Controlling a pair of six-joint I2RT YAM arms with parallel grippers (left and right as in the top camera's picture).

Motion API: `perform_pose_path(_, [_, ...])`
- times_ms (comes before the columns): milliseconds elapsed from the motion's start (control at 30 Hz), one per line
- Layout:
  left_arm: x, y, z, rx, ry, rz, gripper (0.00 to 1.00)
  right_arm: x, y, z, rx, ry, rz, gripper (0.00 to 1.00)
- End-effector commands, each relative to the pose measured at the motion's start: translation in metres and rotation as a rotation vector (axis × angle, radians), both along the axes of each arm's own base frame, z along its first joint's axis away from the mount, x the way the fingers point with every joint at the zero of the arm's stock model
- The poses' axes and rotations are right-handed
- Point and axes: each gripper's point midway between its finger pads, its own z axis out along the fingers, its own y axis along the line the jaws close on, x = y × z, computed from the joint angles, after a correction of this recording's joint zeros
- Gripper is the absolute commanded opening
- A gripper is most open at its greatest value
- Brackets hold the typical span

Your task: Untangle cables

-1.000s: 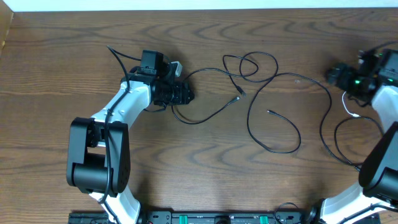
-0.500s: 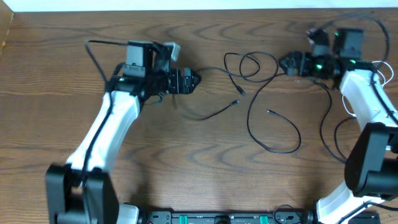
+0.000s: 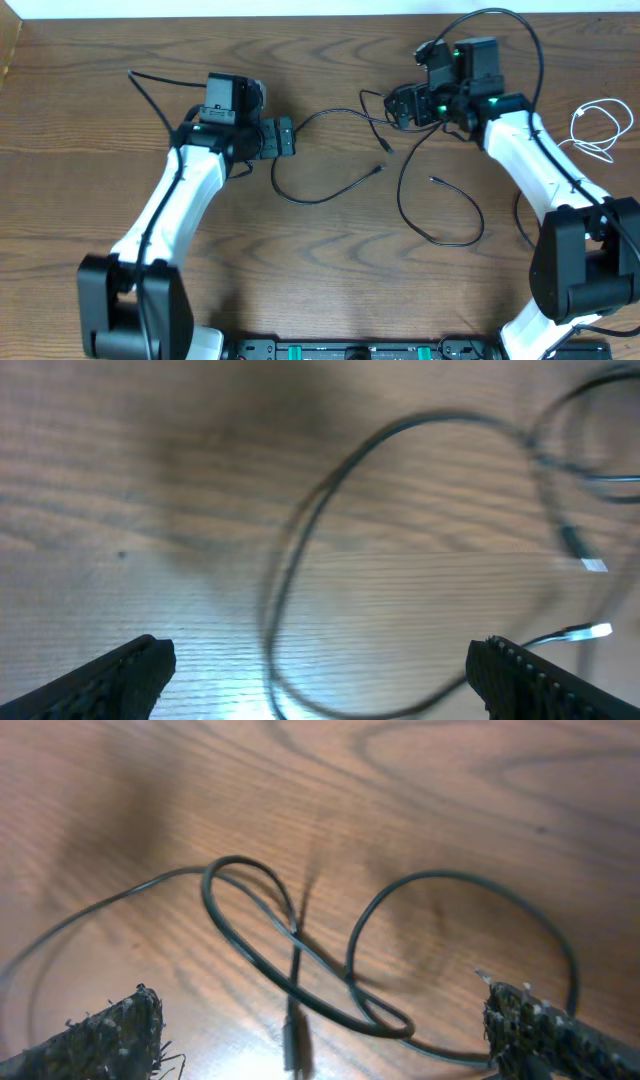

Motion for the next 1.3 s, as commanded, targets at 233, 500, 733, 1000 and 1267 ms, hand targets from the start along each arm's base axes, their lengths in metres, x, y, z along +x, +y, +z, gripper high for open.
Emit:
perform_pose_path(233, [0.001, 0.013, -0.052, 0.071, 0.102, 0.047, 0.99, -0.001, 0.014, -0.024, -0.082, 0.005, 0.004, 0.99])
perform_pose_path(500, [0.001, 0.013, -0.052, 0.070, 0.098, 0.047, 0.99, -0.007, 0.034, -0.049, -0.040, 0.061, 0.070, 0.01])
perform_pose_path(733, [0.002, 0.013, -0.052, 0.070, 0.098, 0.048, 0.99, -0.019, 0.049, 0.083, 0.103, -0.198, 0.152, 0.01])
perform_pose_path(1000, [0.002, 0.019, -0.052, 0.061, 0.107, 0.084, 0.99, -0.060, 0.030, 0.206, 0.136, -0.462, 0.123, 0.01])
perform_pose_path(1267, [0.000, 0.042, -0.054, 0.042, 0.139, 0.176, 0.99, -0.093, -0.037, 0.270, 0.012, -0.617, -0.169, 0.01])
